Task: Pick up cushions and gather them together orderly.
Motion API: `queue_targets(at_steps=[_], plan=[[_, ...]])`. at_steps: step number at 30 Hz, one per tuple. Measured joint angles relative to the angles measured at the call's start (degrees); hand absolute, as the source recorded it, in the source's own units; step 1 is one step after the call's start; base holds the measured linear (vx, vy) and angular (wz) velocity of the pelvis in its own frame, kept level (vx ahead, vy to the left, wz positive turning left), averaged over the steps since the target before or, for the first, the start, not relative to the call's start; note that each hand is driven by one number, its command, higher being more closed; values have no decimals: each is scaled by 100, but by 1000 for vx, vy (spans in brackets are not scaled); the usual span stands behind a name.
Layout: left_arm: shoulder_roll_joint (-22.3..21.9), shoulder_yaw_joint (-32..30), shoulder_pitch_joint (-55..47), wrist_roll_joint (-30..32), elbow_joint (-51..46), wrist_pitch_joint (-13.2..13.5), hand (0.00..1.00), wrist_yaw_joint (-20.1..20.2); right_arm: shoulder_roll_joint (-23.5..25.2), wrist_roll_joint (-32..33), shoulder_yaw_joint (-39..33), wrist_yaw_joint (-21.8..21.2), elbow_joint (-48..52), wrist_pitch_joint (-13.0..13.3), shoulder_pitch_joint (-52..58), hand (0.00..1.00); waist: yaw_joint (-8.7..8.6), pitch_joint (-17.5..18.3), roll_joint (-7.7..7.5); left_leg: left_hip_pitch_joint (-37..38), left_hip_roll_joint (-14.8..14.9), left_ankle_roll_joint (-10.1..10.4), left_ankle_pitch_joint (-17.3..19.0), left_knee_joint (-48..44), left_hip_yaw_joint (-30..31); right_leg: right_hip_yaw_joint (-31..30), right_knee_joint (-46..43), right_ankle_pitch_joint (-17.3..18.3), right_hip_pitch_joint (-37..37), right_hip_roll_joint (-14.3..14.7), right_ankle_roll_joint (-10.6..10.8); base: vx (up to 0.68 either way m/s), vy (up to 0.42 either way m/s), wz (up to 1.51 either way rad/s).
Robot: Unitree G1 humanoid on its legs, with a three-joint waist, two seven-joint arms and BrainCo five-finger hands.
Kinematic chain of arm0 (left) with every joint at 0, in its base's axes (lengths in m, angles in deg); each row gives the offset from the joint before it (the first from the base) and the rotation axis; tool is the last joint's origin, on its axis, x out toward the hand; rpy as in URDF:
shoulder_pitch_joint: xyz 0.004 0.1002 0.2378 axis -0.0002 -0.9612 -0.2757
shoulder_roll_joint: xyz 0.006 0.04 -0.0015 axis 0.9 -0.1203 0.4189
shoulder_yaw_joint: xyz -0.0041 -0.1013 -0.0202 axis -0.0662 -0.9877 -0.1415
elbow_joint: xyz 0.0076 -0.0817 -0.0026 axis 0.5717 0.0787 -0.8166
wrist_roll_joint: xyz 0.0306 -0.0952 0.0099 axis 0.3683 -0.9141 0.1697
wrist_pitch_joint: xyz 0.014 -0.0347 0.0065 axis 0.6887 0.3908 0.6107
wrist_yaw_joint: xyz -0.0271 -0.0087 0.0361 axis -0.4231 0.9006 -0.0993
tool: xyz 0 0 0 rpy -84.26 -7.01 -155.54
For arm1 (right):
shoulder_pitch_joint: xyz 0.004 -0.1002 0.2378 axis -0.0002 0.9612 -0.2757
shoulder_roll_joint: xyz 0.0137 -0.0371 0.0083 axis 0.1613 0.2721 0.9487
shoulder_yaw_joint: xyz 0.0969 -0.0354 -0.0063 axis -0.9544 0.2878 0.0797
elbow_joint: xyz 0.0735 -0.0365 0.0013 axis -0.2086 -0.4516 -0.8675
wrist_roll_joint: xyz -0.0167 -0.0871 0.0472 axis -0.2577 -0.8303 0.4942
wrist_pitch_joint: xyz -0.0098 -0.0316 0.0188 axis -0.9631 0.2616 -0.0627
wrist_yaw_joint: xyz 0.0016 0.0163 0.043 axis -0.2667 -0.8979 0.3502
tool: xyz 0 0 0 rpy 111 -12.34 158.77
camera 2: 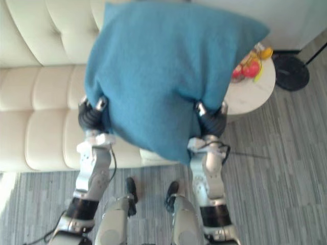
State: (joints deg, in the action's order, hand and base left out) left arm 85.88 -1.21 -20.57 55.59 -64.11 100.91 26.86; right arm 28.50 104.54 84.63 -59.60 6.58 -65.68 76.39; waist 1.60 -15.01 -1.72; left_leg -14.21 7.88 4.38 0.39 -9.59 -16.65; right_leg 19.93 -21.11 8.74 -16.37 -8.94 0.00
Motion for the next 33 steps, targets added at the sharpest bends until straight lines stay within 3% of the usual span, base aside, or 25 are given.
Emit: queue_targets(at_steps=[5, 12, 15, 20, 23, 24, 26, 29, 30, 31, 33], plan=[[43, 58, -867, 20, -90, -6, 100, 231, -22, -377, 95, -231, -1, -1, 560, 100, -23, 348, 10, 501, -119, -5, -12, 327, 42, 12, 317, -11, 497, 7, 50, 118, 40, 4], [61, 78, -1794, 538, -505, -23, 100, 283, -35, -679, 150, -438, -178, -5, 970, 100, -99, 684, 58, 1082, -193, -66, 30, 543, 170, 70, 1219, -321, 1426, 163, 202, 72, 42, 5], [59, 77, -1942, 536, -506, -22, 100, 283, -90, -727, 248, -437, -197, -5, 1008, 100, -94, 747, 118, 1102, -224, -101, 75, 474, 291, 162, 1390, -388, 1622, 190, 212, -7, 29, 16], [49, 88, -1951, 535, -505, -38, 100, 328, -346, -909, 281, -309, -425, 8, 911, 100, -111, 744, 291, 267, -130, -106, 350, -514, 662, 912, 1340, -334, 1742, 201, 205, -98, 20, 79], [45, 147, -1958, 531, -503, -72, 100, 328, -455, -1125, 265, -177, -448, -21, 905, 100, -94, 776, 387, 220, 206, -270, 626, -510, -188, 1479, 1371, -357, 1854, 34, 213, -63, 49, 88], [52, 203, -1953, 523, -503, -62, 100, 330, -480, -1128, 216, -151, -446, -31, 861, 100, -87, 802, 425, 167, 426, -491, 687, -711, -705, 1705, 1381, -355, 1856, -93, 214, -34, 107, 67], [44, 249, -1945, 516, -503, -62, 100, 331, -478, -1136, 143, -147, -443, -60, 761, 100, -111, 838, 475, 111, 688, -569, 737, -897, -1001, 1843, 1362, -382, 1839, -228, 257, -10, 187, 53], [32, 343, -1936, 515, -502, -57, 100, 344, -514, -1190, 33, -114, -441, -56, 683, 100, -166, 866, 495, 112, 1090, -483, 751, -1128, -1098, 1938, 1340, -608, 1811, -583, 603, 50, 338, 31], [26, 395, -1927, 512, -498, -53, 100, 350, -513, -1224, -19, -104, -441, -56, 699, 100, -206, 909, 556, 88, 1103, 8, 634, -1220, -1125, 1927, 1413, -745, 1832, -744, 790, 96, 437, 30], [25, 415, -1905, 512, -481, -52, 100, 352, -488, -1239, -49, -104, -443, -61, 711, 100, -224, 939, 554, 51, 1010, 66, 653, -1292, -1104, 1926, 1451, -781, 1850, -812, 832, 101, 443, 28], [207, 427, -1777, 454, -320, -33, 100, 472, -388, -1244, -131, -158, -443, -77, 744, 100, -257, 1044, 295, -391, 551, -242, 1032, -1750, -1031, 1859, 1585, -1076, 1725, -1255, 825, 83, 457, 40]])
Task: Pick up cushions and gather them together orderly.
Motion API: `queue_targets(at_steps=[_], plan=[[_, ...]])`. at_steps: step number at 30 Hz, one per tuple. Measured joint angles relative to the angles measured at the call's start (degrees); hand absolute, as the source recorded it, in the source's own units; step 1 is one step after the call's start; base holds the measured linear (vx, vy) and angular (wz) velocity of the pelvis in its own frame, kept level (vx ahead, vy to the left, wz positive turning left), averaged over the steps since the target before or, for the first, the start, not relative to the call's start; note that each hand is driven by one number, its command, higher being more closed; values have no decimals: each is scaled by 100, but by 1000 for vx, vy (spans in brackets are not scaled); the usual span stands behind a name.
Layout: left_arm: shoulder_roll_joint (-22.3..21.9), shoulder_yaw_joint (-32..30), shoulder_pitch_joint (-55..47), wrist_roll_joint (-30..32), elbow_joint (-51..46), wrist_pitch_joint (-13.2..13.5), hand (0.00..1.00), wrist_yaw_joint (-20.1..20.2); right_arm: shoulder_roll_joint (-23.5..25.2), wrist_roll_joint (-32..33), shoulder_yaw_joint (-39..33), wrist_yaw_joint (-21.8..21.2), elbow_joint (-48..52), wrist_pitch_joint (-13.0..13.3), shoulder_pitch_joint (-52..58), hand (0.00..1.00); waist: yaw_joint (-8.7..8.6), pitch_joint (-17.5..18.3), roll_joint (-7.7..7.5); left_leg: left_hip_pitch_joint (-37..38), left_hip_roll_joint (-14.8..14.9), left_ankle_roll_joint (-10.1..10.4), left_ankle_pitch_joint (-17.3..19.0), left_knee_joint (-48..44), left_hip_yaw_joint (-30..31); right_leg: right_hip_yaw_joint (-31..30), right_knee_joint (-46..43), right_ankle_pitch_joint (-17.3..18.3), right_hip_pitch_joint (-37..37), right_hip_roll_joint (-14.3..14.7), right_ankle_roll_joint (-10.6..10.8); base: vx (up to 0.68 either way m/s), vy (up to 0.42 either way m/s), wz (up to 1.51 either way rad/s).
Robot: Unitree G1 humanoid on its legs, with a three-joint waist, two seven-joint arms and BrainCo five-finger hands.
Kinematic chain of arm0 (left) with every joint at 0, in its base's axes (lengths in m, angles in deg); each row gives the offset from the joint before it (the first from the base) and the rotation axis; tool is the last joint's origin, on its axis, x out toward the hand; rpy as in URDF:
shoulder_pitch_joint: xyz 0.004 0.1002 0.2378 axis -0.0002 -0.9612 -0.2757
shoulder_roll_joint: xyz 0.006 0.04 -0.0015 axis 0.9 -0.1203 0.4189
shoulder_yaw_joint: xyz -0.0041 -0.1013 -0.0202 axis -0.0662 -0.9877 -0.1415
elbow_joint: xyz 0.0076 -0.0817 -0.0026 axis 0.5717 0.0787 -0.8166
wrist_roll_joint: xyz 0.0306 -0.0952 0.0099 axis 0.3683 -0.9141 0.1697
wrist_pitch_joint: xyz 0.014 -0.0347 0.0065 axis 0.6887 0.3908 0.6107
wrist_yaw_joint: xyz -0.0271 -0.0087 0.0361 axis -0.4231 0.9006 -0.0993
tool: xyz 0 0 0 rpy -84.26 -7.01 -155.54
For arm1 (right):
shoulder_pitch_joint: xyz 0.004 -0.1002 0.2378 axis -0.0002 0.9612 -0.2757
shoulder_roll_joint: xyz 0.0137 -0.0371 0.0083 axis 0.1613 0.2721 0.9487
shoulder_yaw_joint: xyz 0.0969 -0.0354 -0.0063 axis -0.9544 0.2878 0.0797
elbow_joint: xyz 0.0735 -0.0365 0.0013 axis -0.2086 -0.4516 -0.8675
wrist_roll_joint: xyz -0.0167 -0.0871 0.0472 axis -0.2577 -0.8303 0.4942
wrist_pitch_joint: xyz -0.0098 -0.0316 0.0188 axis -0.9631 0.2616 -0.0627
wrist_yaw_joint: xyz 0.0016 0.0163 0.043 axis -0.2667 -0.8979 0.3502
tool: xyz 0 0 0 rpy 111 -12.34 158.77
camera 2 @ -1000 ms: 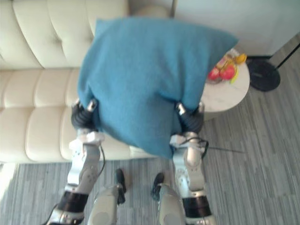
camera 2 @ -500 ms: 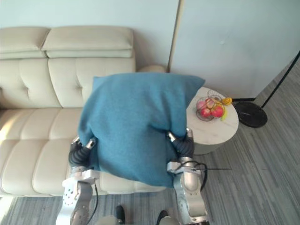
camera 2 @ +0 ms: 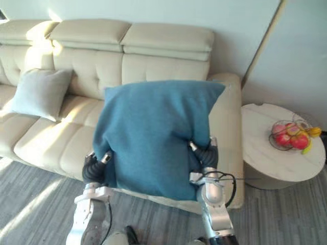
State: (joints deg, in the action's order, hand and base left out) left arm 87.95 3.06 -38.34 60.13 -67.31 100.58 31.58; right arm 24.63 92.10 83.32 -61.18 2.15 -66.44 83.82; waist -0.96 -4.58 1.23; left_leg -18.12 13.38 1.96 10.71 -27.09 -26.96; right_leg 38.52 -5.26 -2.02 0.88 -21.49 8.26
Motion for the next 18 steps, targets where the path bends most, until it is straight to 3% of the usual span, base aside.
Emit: queue_targets(at_steps=[2, 3, 4, 5, 6, 7, 8, 10, 11, 12, 13, 18], plan=[[45, -3, 111, -54, 198, -1, 100, 22, 21, 0, -23, -30, -12, -67, -17, 100, 66, -25, -45, -135, -87, -145, 242, -320, -5, -243, -470, -21, -222, -278, 24, 96, 490, 23], [131, -14, 123, -69, 398, -12, 100, 22, 118, 1, -22, -95, -159, -110, -53, 100, 84, -47, -73, -94, -194, -304, 373, -420, -17, -557, -1166, 66, -540, -536, -536, 142, 555, 21], [236, -27, 92, -70, 492, -42, 100, 22, 195, 8, -20, -143, -330, -162, -53, 100, 56, -61, -72, 35, -265, -412, 439, -324, 21, -1310, -1864, 520, -854, -406, -911, 122, 456, 23], [268, -33, 79, -69, 498, -49, 100, 22, 220, 10, -20, -166, -371, -180, -50, 100, 47, -64, -72, 83, -281, -421, 444, -273, 42, -1585, -2025, 657, -946, -277, -840, 149, 303, 37], [364, -55, 17, -68, 501, -68, 100, 28, 282, 81, -20, -243, -415, -224, 5, 100, 25, -82, -91, 395, -406, -431, 409, 91, 102, -2532, -2424, 1166, -1191, 481, -453, 98, 155, 27], [370, -55, 0, -67, 501, -73, 100, 34, 288, 139, -18, -262, -414, -224, 11, 100, 21, -89, -104, 495, -456, -420, 389, 202, 98, -2624, -2454, 1248, -1216, 619, -412, 169, 210, 27], [369, -54, -60, -67, 500, -75, 100, 85, 312, 145, -19, -307, -411, -217, 12, 100, -2, -65, -169, 776, -663, -415, 320, 523, 34, -2694, -2379, 1395, -1301, 969, -423, 96, 63, 5], [367, -54, -53, -65, 494, -65, 100, 151, 246, 210, -19, -385, -407, -140, -32, 100, -6, -47, -211, 1065, -909, -415, 275, 939, -81, -2382, -1946, 1429, -1500, 1333, -588, 139, 45, -11], [367, -54, -49, -65, 490, -63, 100, 157, 230, 236, -19, -396, -407, -133, -53, 100, -15, -55, -197, 1092, -927, -414, 275, 974, -92, -2297, -1812, 1396, -1527, 1402, -632, 170, 12, -10], [347, -51, -46, -62, 489, -70, 100, 209, 142, 264, -19, -416, -407, -126, -87, 100, -88, -55, -113, 1126, -940, -402, 269, 1067, -62, -2108, -1403, 1096, -1584, 1585, -942, 167, 6, 7], [343, -35, -49, -59, 488, -85, 100, 261, 76, 368, -20, -417, -409, -125, -84, 100, -175, -36, -73, 1122, -954, -356, 242, 1063, 41, -2020, -1179, 905, -1492, 1646, -1082, 224, 8, 6], [294, 144, -58, -54, 488, -153, 100, 285, -54, 459, -53, -418, -287, -126, 105, 100, -237, -39, -58, 1221, -900, -265, 187, 709, 417, -1930, -919, 941, -977, 1687, -1077, 220, -15, 9]])
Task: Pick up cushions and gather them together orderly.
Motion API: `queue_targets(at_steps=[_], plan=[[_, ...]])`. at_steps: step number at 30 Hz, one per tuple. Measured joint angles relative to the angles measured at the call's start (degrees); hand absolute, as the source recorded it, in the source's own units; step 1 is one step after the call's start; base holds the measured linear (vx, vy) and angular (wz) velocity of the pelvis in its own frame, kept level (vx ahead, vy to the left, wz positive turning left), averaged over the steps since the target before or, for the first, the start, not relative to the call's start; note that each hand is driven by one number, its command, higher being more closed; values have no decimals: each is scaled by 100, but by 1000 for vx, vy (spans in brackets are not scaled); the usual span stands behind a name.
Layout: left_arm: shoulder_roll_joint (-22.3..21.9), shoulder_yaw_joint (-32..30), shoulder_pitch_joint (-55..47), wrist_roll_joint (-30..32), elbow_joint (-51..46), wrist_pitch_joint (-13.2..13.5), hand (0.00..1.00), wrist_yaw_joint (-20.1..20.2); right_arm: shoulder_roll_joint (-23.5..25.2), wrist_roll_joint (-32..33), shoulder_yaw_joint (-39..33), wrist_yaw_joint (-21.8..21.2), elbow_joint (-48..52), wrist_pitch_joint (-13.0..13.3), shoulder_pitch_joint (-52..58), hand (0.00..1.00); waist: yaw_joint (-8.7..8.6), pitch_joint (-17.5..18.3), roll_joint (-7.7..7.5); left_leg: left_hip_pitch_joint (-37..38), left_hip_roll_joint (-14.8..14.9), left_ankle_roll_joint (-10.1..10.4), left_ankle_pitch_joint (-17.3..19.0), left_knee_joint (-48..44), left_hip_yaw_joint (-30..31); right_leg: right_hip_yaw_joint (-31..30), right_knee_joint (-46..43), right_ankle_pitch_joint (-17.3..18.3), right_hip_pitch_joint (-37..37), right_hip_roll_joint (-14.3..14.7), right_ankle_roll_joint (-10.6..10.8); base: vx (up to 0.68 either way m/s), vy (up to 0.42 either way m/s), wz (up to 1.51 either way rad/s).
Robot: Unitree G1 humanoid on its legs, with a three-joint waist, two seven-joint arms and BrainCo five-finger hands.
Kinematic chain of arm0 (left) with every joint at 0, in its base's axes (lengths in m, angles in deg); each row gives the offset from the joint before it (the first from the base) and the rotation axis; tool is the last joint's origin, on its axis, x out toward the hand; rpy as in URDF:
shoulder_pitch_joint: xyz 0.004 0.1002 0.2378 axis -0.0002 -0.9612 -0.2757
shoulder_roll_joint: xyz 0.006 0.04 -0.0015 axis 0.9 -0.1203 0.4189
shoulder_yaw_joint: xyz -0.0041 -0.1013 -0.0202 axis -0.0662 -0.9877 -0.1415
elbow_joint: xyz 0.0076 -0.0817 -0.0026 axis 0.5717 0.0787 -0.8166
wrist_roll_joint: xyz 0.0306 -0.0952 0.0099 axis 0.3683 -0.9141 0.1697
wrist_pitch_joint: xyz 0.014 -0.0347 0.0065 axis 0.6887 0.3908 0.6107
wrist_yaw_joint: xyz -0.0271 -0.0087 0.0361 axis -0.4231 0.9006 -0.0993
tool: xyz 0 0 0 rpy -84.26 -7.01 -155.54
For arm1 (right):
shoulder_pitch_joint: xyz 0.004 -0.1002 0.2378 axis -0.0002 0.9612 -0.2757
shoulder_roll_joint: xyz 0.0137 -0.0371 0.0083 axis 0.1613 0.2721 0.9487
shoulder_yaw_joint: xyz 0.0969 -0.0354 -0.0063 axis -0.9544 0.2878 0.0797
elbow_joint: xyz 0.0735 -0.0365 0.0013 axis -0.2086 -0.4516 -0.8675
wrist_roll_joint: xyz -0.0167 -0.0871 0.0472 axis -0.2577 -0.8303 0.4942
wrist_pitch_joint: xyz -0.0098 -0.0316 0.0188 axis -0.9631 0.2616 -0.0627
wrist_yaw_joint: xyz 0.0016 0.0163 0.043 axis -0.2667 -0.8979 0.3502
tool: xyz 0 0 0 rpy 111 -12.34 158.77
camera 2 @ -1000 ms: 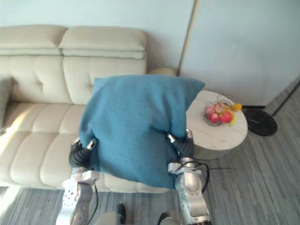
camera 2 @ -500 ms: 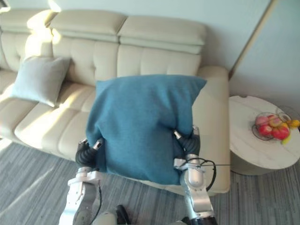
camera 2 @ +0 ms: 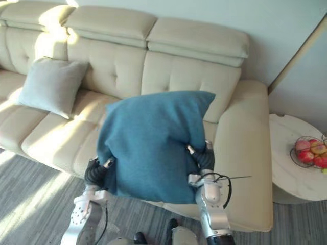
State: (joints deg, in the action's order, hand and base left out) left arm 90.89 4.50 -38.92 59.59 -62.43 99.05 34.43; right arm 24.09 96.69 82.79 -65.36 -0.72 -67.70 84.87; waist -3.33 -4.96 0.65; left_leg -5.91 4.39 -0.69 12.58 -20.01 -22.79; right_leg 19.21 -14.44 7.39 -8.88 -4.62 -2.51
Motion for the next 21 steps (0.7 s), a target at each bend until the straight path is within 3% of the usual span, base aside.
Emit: queue_targets(at_steps=[1, 3, 4, 5, 6, 7, 9, 10, 11, 12, 13, 14, 16, 21], plan=[[-5, 20, -5, -4, 0, -3, 100, 21, -16, 10, -5, 1, 55, -3, 48, 100, 1, -1, -1, -11, 26, 0, 0, -189, -2, 25, 49, 13, 107, -10, 20, 226, 10, 23], [-53, 29, -188, -45, -194, -1, 100, 183, -17, 9, -10, 0, 980, -11, 526, 100, 44, -38, 123, -354, 457, 60, -89, -1960, -65, 71, 351, 123, 750, 53, 114, 207, 32, 9], [-61, 28, -259, -56, -291, 0, 100, 206, -16, 9, 5, -1, 1167, -8, 604, 100, 55, -33, 154, -461, 570, 65, -185, -2315, -74, 47, 413, 138, 846, 72, 108, 253, 128, -40], [-85, 28, -499, -100, -669, 18, 100, 262, -7, 9, 31, -24, 1664, 42, 734, 100, 197, -37, 123, -881, 865, 41, -386, -3236, -76, -230, 564, 194, 1030, 59, 108, 221, 150, -56], [-108, 28, -536, -100, -757, 34, 100, 305, -4, 9, 26, -25, 1779, 69, 745, 100, 268, -18, 145, -972, 922, 23, -206, -3262, -4, -338, 577, 195, 1029, 56, 110, 263, 204, -89], [-135, 28, -540, -99, -870, 78, 100, 346, 29, 9, 27, -28, 1895, 179, 725, 100, 350, -17, 146, -1098, 959, 52, 132, -3049, 229, -559, 577, 208, 1017, 10, 138, 167, 143, -68], [-186, 9, -544, -98, -901, 126, 100, 358, 100, 6, 27, -32, 1921, 234, 710, 100, 392, -23, 109, -1156, 936, 116, 360, -2491, 518, -759, 553, 215, 1021, -110, 202, 200, 223, -69], [-254, -25, -560, -92, -910, 124, 100, 364, 179, 5, 27, -32, 1910, 233, 720, 100, 380, -26, 77, -1075, 765, 245, 266, -1189, 1089, -1026, 450, 283, 1015, -324, 451, 201, 286, -69], [-267, -27, -572, -92, -910, 123, 100, 364, 180, 5, 27, -32, 1905, 231, 726, 100, 380, -21, 86, -1026, 748, 273, 150, -810, 1225, -1087, 433, 306, 1015, -352, 508, 206, 359, -90], [-355, -24, -652, -88, -922, 123, 100, 364, 134, -2, 27, -32, 1890, 223, 734, 100, 384, 47, 299, -788, 817, 742, -722, 133, 1651, -1296, 383, 407, 1002, -279, 806, 240, 427, -68], [-256, -42, -691, -89, -851, 100, 100, 359, 251, -60, 39, -31, 1618, 203, 791, 100, 321, 85, 79, -656, 628, 876, -607, 77, 1589, -1507, 434, 395, 988, -473, 904, 201, 353, -63], [-227, -42, -696, -88, -853, 101, 100, 359, 291, -69, 39, -31, 1569, 204, 825, 100, 307, 109, -1, -640, 582, 845, -589, 103, 1543, -1518, 462, 378, 978, -514, 893, 182, 268, -35], [-110, -44, -727, -89, -851, 69, 100, 359, 455, -106, 44, -31, 1414, 175, 865, 100, 303, 146, -302, -578, 418, 701, -500, 103, 1277, -1669, 492, 332, 923, -683, 860, 136, 179, -29], [-2, -28, -817, -25, -796, 48, 100, 359, 431, -121, 22, -35, 920, 172, 825, 100, 287, 252, -315, -356, 287, 725, -586, 483, 1197, -1823, 607, 240, 891, -715, 890, 49, 64, -17]])
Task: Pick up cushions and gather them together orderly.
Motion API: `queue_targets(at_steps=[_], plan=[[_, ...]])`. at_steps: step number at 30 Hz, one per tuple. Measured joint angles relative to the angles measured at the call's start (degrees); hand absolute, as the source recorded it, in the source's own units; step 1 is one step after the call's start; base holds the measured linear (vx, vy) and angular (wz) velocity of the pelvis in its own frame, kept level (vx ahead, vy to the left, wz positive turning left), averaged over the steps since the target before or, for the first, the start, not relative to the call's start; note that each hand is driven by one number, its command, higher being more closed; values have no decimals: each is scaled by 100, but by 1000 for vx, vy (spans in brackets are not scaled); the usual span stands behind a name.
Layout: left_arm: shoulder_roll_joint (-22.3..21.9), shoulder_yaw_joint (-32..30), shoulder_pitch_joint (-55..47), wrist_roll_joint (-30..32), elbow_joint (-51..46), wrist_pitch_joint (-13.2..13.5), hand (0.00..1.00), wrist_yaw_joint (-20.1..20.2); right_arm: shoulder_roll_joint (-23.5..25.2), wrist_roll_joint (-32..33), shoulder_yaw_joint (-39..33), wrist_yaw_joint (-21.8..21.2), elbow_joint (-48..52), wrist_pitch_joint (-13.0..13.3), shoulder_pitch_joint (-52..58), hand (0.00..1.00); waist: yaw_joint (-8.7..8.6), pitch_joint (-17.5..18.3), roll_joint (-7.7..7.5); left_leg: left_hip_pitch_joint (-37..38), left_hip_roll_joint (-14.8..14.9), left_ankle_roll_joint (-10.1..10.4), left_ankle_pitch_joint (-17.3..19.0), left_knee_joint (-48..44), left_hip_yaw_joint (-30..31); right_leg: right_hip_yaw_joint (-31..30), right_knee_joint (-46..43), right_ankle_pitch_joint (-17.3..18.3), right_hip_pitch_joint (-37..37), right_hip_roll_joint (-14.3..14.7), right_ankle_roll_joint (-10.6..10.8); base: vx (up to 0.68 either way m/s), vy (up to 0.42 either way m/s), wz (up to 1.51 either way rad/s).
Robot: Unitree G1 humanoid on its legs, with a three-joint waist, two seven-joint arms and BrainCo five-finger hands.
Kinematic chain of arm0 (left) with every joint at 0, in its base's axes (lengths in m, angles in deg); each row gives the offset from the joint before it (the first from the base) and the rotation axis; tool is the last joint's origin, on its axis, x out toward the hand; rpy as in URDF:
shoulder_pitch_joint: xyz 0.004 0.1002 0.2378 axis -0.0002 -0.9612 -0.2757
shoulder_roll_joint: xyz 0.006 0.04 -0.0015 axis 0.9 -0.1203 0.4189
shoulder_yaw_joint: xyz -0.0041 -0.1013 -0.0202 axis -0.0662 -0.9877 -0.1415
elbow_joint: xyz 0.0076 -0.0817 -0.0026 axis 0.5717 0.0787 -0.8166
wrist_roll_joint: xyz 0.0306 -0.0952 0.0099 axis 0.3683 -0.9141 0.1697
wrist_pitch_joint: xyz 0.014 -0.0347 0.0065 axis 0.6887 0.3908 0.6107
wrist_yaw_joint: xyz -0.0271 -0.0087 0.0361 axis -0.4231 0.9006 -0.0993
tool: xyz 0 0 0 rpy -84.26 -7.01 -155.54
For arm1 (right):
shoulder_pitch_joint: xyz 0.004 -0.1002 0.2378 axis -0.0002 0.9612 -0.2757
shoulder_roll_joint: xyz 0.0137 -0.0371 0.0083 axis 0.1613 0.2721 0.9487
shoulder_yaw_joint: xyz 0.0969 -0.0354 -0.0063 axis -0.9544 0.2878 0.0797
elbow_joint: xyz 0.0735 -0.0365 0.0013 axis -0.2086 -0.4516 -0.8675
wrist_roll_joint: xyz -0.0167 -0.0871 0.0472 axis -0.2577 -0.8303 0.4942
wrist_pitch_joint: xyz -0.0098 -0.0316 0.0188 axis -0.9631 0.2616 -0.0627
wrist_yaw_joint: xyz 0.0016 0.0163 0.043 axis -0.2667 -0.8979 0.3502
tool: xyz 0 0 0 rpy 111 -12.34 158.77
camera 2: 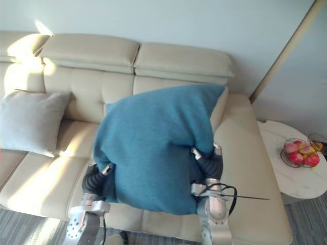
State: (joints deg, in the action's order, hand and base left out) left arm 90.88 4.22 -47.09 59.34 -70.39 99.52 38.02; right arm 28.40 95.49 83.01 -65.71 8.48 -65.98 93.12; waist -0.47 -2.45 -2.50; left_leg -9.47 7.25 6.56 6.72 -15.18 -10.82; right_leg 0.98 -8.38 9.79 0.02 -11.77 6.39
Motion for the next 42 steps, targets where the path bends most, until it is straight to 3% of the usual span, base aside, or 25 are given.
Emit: queue_targets(at_steps=[6, 10, 13, 17, 21, 24, 28, 29, 30, 31, 32, 37, 42], plan=[[-9, 86, 14, 227, 284, -111, 100, -28, -166, -453, -62, 164, -807, -110, -48, 100, -50, 185, 168, 420, 45, 175, -578, 1154, 232, -64, 350, -174, 7, 206, -47, 5, -80, -11], [-22, 116, 139, 406, 368, -130, 100, -166, -295, -865, -63, 352, -1004, -237, -251, 100, -69, 168, 176, 520, 79, 176, -776, 1546, 219, -174, 395, -325, -126, 279, -73, -45, -17, -20], [-15, 14, 729, 498, 554, -125, 100, -388, -352, -1024, -59, 531, -1272, -252, -941, 100, -96, 12, 188, 139, 68, 119, -963, 1624, 203, -183, 478, -575, -512, 279, -53, -117, 28, -9], [-24, -278, 1858, 507, 582, -112, 100, -918, -467, -1207, 21, 910, -1678, -322, -2386, 100, -13, -537, 247, -547, 36, 39, -1291, 1670, 176, -229, 384, -759, -1279, 250, 89, -225, 34, -6], [81, -460, 3715, 612, 1094, -26, 100, -1608, -978, -1351, -15, 1378, -2292, -522, -4317, 100, 272, -755, 434, -1412, 49, 7, -1669, 1901, 70, -339, -61, -876, -2532, 270, 172, -212, 23, -12], [467, -538, 5686, 612, 2216, 132, 100, -1931, -1420, -1406, -227, 1646, -3225, -582, -6157, 100, 290, -1138, 538, -1785, 29, -72, -2044, 2105, 132, -336, -77, -1069, -2973, 281, 214, -108, 16, 1], [1092, -670, 8095, 608, 3667, 143, 100, -2081, -1918, -1573, -235, 1987, -4493, -614, -8446, 100, 239, -1789, 568, -2388, -10, -140, -2336, 2105, 242, -311, 90, -1358, -3454, 253, 267, -90, 25, 5], [1139, -692, 8276, 609, 3791, 143, 100, -2083, -1920, -1573, -234, 2006, -4618, -621, -8629, 100, 232, -1847, 570, -2425, -13, -144, -2344, 2104, 249, -310, 103, -1372, -3489, 248, 271, -35, 15, -1], [1284, -708, 8792, 616, 4197, 146, 100, -2112, -1936, -1573, -226, 2076, -4977, -645, -9111, 0, 223, -1957, 600, -2620, -20, -148, -2403, 2105, 288, -289, 188, -1445, -3626, 241, 281, 0, 0, 0], [1385, -710, 9233, 620, 4583, 146, 100, -2131, -1978, -1573, -192, 2105, -5335, -645, -9510, 0, 223, -2005, 649, -2830, -19, -130, -2428, 2105, 365, -255, 290, -1522, -3772, 241, 290, 0, 0, 0], [1459, -712, 9608, 620, 4895, 146, 0, -2141, -2031, -1572, -169, 2127, -5699, -661, -9869, 0, 234, -2072, 660, -3020, -22, -128, -2462, 2105, 369, -249, 332, -1572, -3938, 237, 292, 0, 0, 0], [1570, -756, 10662, 599, 5752, 136, 0, -2119, -2291, -1535, -113, 2179, -6403, -850, -10775, 0, 233, -2414, 656, -3608, -69, -25, -2646, 2105, 490, -160, 488, -1695, -4367, 182, 309, 34, 2, 7], [1374, -832, 10750, 246, 6194, 81, 0, -1731, -2512, -1023, 38, 2146, -6481, -1031, -10826, 0, 234, -2624, 643, -3949, -70, 0, -2667, 2103, 517, -77, 441, -1694, -4683, 172, 309, 39, -14, 4]])
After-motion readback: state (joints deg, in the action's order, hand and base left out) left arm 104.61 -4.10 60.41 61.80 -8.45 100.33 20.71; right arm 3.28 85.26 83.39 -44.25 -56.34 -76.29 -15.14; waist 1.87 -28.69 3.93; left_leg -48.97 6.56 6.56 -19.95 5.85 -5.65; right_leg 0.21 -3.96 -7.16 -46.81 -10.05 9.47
